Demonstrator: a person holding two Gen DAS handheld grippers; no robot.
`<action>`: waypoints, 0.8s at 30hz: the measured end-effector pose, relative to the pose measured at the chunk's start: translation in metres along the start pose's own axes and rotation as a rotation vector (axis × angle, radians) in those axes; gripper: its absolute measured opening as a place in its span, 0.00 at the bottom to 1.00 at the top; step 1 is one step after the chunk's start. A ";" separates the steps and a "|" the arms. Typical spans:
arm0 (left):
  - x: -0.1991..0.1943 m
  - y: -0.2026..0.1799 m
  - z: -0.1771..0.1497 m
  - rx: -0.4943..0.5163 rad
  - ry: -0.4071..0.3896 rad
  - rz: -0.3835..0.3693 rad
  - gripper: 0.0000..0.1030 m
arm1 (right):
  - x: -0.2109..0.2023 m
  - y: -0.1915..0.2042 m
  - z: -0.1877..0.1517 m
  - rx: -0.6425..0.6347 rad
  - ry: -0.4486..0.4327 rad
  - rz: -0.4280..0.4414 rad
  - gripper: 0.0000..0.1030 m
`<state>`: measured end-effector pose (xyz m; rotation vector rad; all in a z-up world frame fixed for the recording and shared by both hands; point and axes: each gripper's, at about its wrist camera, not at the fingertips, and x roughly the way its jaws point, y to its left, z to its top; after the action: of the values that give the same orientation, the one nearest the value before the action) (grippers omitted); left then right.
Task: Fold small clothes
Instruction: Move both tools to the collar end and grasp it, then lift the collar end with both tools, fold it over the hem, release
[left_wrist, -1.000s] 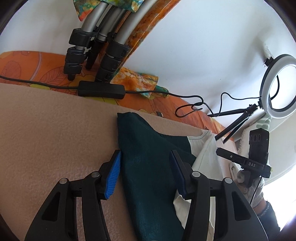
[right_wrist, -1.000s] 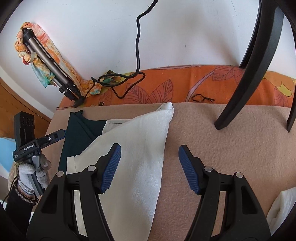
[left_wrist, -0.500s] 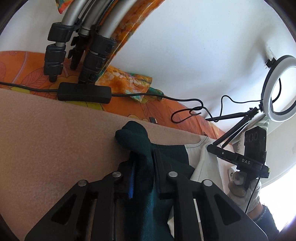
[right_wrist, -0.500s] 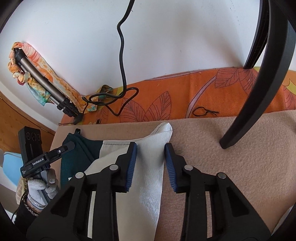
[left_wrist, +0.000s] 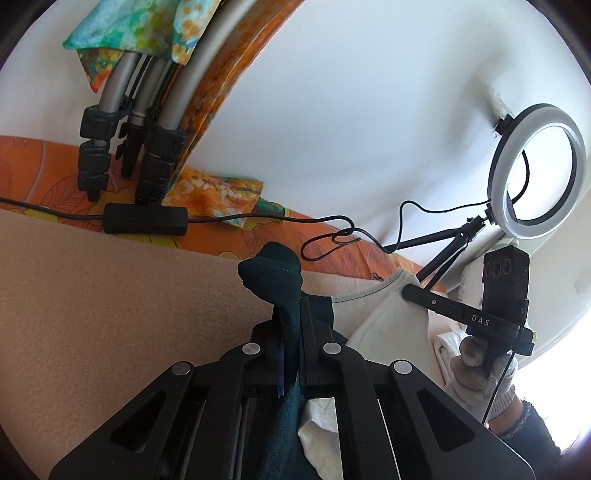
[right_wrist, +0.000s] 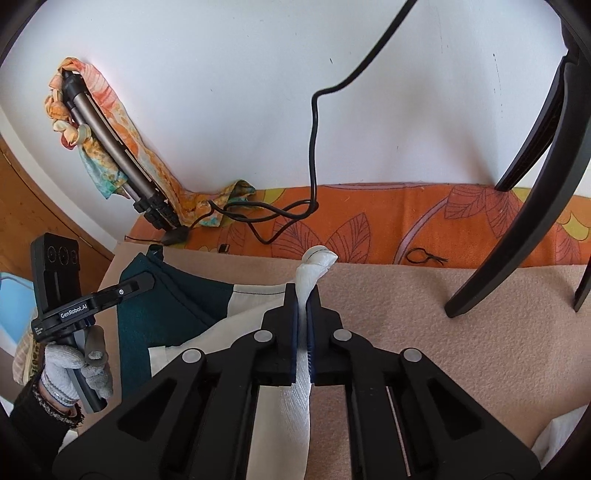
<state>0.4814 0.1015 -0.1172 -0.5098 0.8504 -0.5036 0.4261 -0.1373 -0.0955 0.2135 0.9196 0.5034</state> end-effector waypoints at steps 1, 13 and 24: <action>-0.004 -0.004 0.000 0.004 -0.004 -0.005 0.03 | -0.007 0.002 0.001 -0.002 -0.008 0.008 0.05; -0.078 -0.066 -0.028 0.121 -0.037 -0.005 0.03 | -0.105 0.051 -0.025 -0.077 -0.072 0.070 0.05; -0.144 -0.103 -0.110 0.211 -0.008 0.029 0.03 | -0.174 0.096 -0.116 -0.159 -0.049 0.060 0.05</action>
<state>0.2905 0.0851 -0.0340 -0.3054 0.7854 -0.5575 0.2149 -0.1458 -0.0053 0.1084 0.8231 0.6213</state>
